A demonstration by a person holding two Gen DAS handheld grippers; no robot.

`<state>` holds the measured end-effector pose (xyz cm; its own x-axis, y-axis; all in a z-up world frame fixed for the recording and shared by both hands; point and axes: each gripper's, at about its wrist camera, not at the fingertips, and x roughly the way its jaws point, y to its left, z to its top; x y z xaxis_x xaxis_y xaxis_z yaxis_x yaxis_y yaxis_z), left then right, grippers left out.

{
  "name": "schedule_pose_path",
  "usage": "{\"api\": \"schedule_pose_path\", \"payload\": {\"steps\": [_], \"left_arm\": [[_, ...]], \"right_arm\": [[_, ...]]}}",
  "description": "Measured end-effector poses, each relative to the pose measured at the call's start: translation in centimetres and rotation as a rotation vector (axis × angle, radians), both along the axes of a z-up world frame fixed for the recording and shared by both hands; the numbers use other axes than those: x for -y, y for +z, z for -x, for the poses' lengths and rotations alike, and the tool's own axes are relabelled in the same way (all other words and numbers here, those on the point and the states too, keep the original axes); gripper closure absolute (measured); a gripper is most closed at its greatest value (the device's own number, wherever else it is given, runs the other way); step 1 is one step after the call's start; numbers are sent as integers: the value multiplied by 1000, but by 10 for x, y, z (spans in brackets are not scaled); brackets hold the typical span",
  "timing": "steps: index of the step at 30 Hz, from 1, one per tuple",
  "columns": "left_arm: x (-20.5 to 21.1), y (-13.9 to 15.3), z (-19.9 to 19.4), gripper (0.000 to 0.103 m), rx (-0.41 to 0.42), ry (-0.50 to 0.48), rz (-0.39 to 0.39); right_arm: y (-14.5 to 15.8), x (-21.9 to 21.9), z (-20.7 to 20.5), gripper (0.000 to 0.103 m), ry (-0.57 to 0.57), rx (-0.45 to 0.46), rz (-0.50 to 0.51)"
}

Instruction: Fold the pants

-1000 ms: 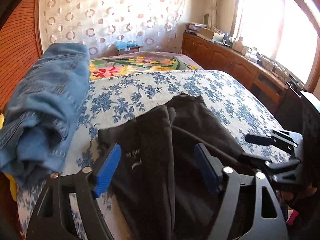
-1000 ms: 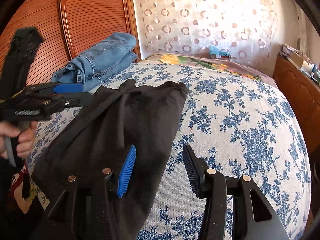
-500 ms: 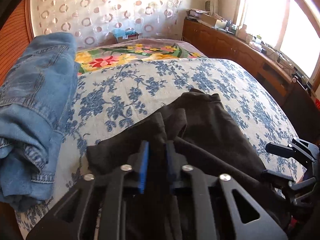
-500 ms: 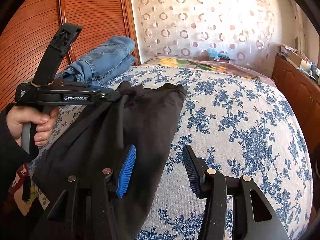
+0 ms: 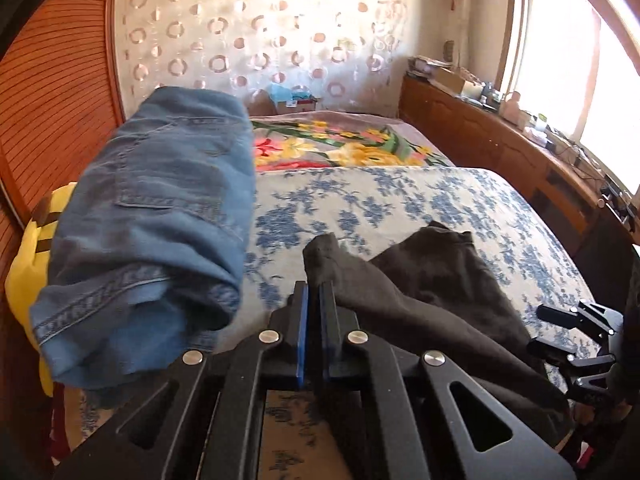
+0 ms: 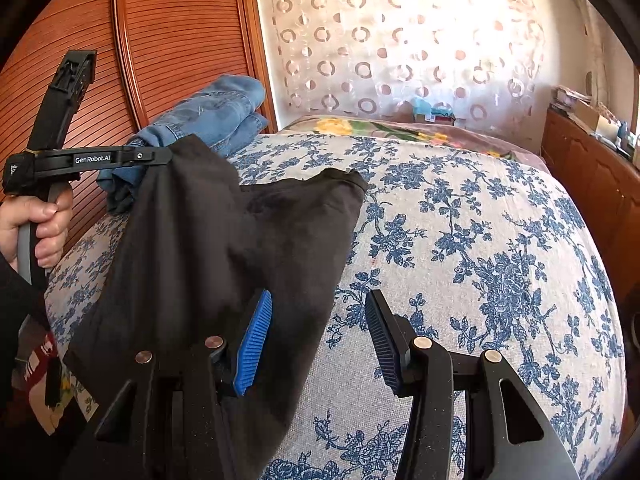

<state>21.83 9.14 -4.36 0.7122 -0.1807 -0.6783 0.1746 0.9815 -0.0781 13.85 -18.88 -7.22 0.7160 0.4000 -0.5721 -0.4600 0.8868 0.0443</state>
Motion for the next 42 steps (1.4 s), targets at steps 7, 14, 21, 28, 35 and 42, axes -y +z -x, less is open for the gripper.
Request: {"api": "schedule_pose_path", "payload": {"steps": [7, 14, 21, 28, 35, 42], "left_arm": [[-9, -14, 7, 97, -21, 13, -3], [-14, -18, 24, 87, -29, 17, 5], [-3, -27, 48, 53, -40, -15, 17], [14, -31, 88, 54, -37, -36, 23], [34, -34, 137, 54, -45, -99, 29], [47, -46, 168, 55, -83, -140, 42]], "right_arm": [[0, 0, 0, 52, 0, 0, 1], [-1, 1, -1, 52, -1, 0, 1], [-1, 2, -1, 52, -2, 0, 3], [4, 5, 9, 52, -6, 16, 17], [12, 11, 58, 52, 69, 8, 30], [15, 21, 92, 52, 91, -28, 14]]}}
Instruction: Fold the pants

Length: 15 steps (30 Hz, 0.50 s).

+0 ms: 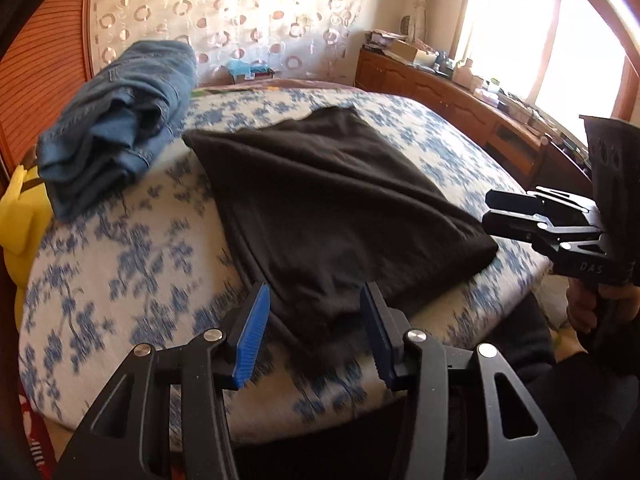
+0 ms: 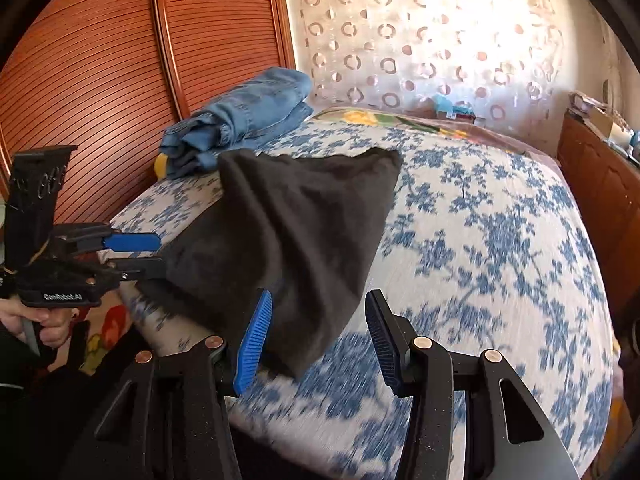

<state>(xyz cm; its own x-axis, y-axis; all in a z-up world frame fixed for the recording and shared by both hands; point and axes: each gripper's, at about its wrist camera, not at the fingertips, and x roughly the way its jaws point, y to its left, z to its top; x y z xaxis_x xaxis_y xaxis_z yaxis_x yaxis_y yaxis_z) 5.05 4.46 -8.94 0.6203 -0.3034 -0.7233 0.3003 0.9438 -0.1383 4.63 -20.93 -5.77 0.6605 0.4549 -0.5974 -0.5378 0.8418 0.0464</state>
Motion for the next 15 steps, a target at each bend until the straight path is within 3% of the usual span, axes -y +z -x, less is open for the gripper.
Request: {"api": "schedule_pose_path", "payload": {"steps": [8, 10, 15], "left_arm": [[6, -4, 5, 78, 8, -12, -26], [4, -4, 5, 91, 7, -8, -22], [1, 6, 13, 94, 28, -17, -6]], "right_arm": [[-6, 3, 13, 52, 0, -37, 16], [-9, 2, 12, 52, 3, -49, 21], [-11, -3, 9, 52, 20, -57, 29]]}}
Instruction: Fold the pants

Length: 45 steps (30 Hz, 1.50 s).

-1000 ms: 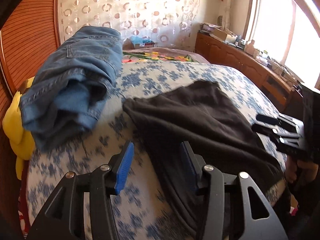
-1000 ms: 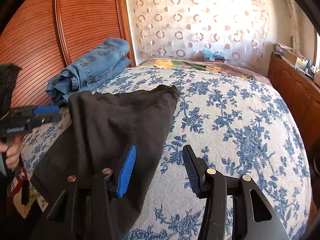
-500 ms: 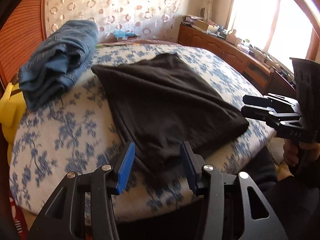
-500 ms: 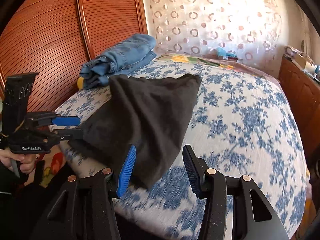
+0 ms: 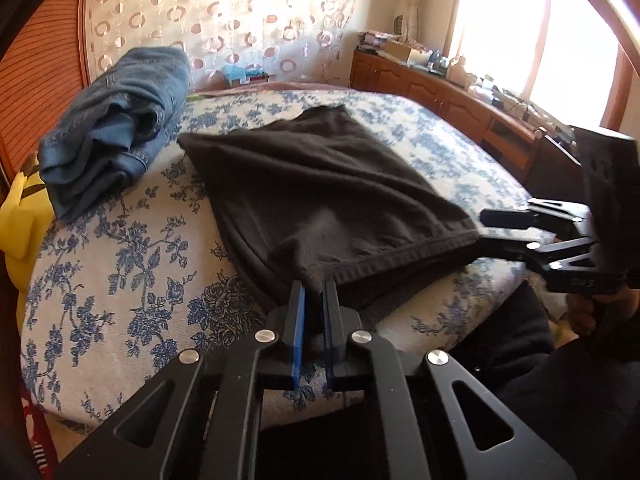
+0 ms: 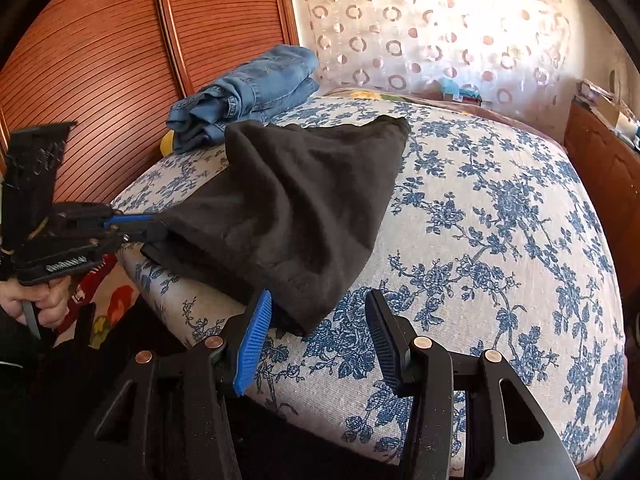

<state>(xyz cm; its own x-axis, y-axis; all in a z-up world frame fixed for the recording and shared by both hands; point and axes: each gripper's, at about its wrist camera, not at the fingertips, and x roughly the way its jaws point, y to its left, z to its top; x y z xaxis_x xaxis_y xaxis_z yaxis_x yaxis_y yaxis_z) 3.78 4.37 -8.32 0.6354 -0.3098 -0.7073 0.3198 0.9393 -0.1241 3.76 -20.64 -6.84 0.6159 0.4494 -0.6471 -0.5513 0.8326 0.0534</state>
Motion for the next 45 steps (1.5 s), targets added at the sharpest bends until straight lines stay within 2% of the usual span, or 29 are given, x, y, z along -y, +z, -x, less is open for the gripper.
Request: {"api": "schedule_pose_path", "payload": {"steps": [1, 3, 4, 6, 11, 20, 24, 30, 32, 35, 39, 45], "left_arm": [[0, 2, 2, 95, 3, -2, 1], [0, 5, 8, 95, 2, -8, 0], [0, 6, 11, 95, -1, -10, 4], [1, 4, 16, 95, -12, -18, -16], [1, -5, 23, 95, -50, -20, -25], [-1, -1, 30, 94, -47, -13, -5], [-7, 7, 31, 76, -23, 21, -13], [-16, 14, 24, 58, 1, 55, 2], [-17, 18, 24, 57, 12, 61, 7], [-21, 24, 24, 57, 36, 75, 18], [-25, 26, 19, 57, 54, 103, 28], [-21, 7, 7, 57, -1, 102, 23]], "right_arm": [[-1, -1, -1, 53, 3, -2, 1], [-4, -4, 0, 64, 19, -12, -5], [-4, -5, -1, 65, 26, -18, -7], [-6, -7, -1, 85, 43, -24, -11], [-1, 0, 4, 92, 73, -3, -40], [-7, 4, 10, 91, 69, -11, -19], [0, 7, 14, 90, 68, -7, -38], [9, 10, 21, 89, 70, 18, -66], [13, 11, 25, 87, 73, 33, -79], [17, 12, 27, 77, 73, 51, -88], [13, 9, 20, 73, 44, 53, -74], [1, -3, 3, 73, -15, 19, -48]]}}
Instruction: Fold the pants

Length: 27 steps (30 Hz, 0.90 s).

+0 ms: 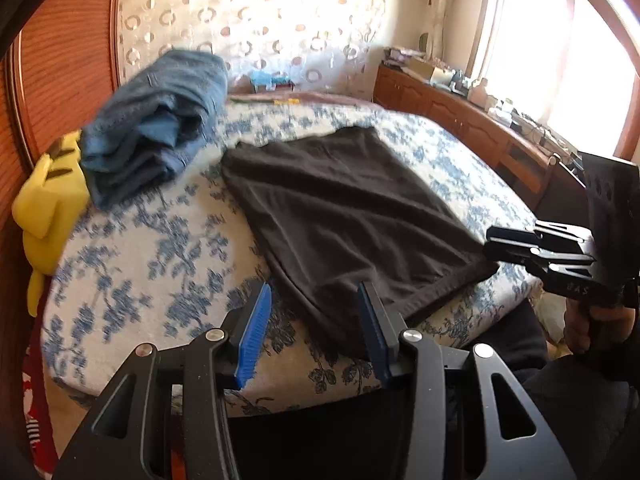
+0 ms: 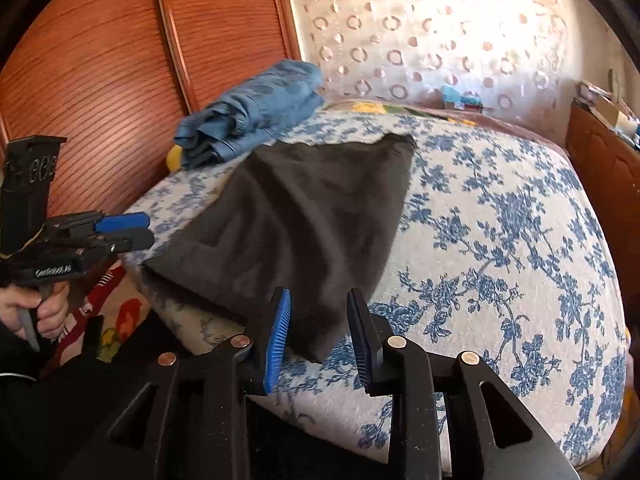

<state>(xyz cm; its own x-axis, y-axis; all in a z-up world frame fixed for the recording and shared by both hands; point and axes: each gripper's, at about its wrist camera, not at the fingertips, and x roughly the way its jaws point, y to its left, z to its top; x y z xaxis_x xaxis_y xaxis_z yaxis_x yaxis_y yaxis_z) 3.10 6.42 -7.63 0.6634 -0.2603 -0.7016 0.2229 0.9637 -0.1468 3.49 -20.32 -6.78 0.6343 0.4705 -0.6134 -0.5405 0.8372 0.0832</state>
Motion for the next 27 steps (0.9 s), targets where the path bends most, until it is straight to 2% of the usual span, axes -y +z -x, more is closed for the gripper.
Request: {"api": "schedule_pose_path", "payload": {"steps": [6, 12, 14, 16, 27], "left_arm": [[7, -23, -2, 57, -65, -7, -13], [10, -28, 2, 57, -62, -2, -25], [11, -28, 4, 60, -60, -9, -20], [12, -28, 6, 67, -59, -22, -17], [12, -27, 11, 80, -62, -25, 19]], "right_arm": [[-6, -5, -5, 72, -12, -34, 6], [-12, -9, -5, 71, -2, -52, 17], [-14, -9, -7, 70, -2, -59, 17], [-14, -8, -8, 68, -5, -62, 10], [-17, -5, -7, 68, 1, -69, -2]]}}
